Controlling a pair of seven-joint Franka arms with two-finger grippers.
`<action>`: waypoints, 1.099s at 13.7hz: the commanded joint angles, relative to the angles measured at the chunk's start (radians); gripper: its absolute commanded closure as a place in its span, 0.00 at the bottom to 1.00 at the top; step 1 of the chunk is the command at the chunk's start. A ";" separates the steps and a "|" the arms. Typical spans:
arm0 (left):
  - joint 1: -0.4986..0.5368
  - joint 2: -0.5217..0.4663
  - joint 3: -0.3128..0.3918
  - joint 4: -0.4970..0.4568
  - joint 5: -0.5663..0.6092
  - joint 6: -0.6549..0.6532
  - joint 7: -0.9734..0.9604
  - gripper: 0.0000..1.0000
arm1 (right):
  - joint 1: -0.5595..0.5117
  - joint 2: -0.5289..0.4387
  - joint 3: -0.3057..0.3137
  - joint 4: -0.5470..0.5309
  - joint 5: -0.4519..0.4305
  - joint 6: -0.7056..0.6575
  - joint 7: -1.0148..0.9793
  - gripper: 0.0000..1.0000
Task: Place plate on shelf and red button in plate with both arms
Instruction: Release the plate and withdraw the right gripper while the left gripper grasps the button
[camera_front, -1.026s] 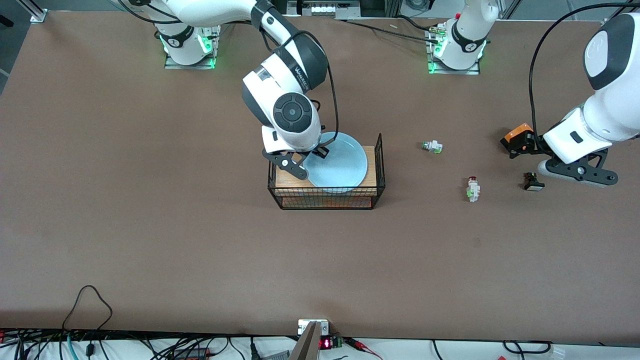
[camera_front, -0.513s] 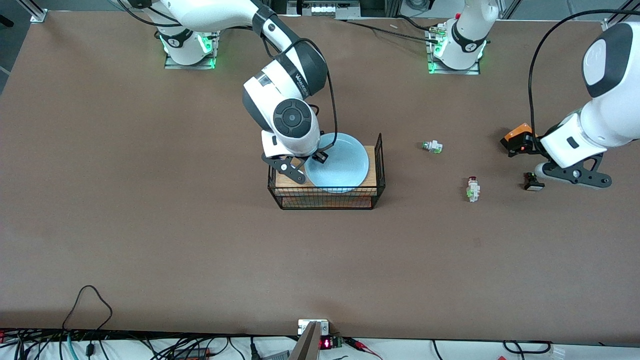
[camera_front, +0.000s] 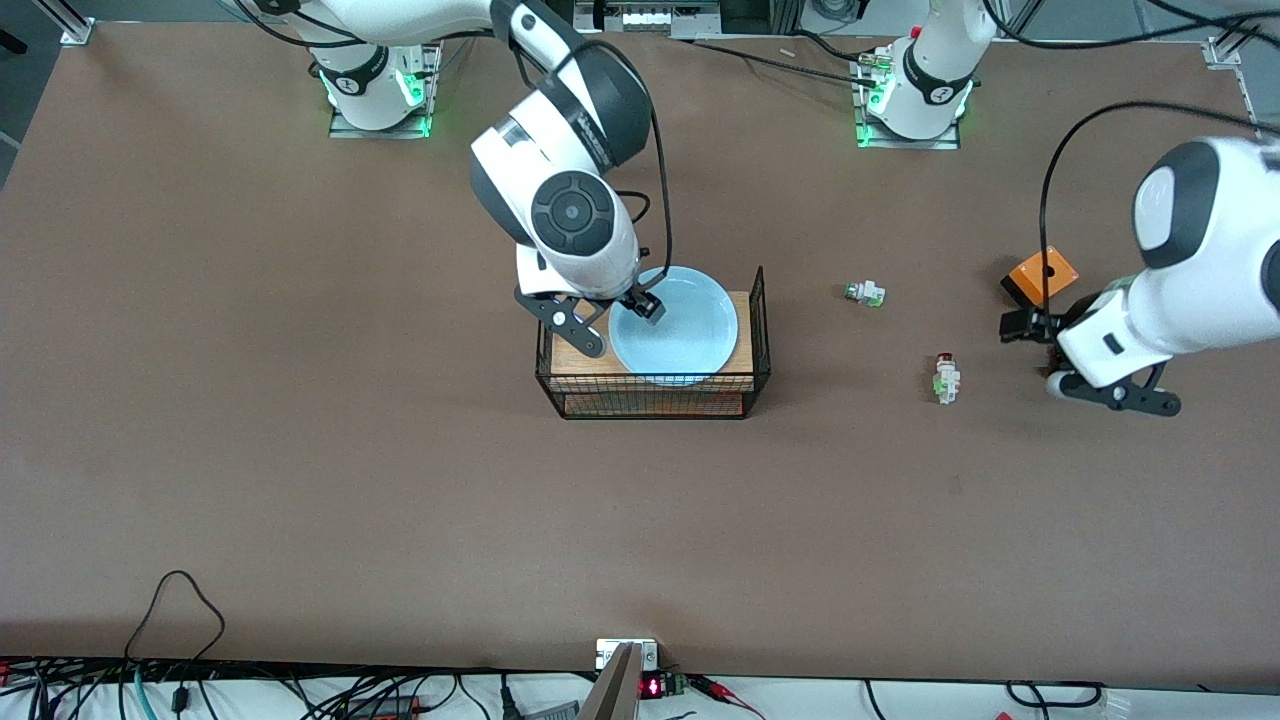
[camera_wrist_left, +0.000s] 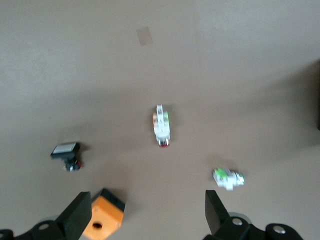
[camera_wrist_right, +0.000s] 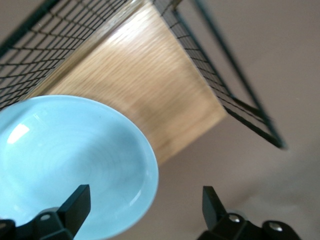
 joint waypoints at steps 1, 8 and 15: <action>0.026 0.031 -0.005 -0.124 0.013 0.169 -0.047 0.00 | -0.037 -0.072 0.002 0.029 0.040 -0.113 0.056 0.00; 0.054 0.051 -0.014 -0.465 0.001 0.718 -0.059 0.00 | -0.286 -0.211 0.002 0.109 -0.016 -0.439 -0.417 0.00; 0.054 0.110 -0.043 -0.474 -0.050 0.782 -0.065 0.08 | -0.398 -0.242 -0.035 0.109 -0.337 -0.462 -1.145 0.00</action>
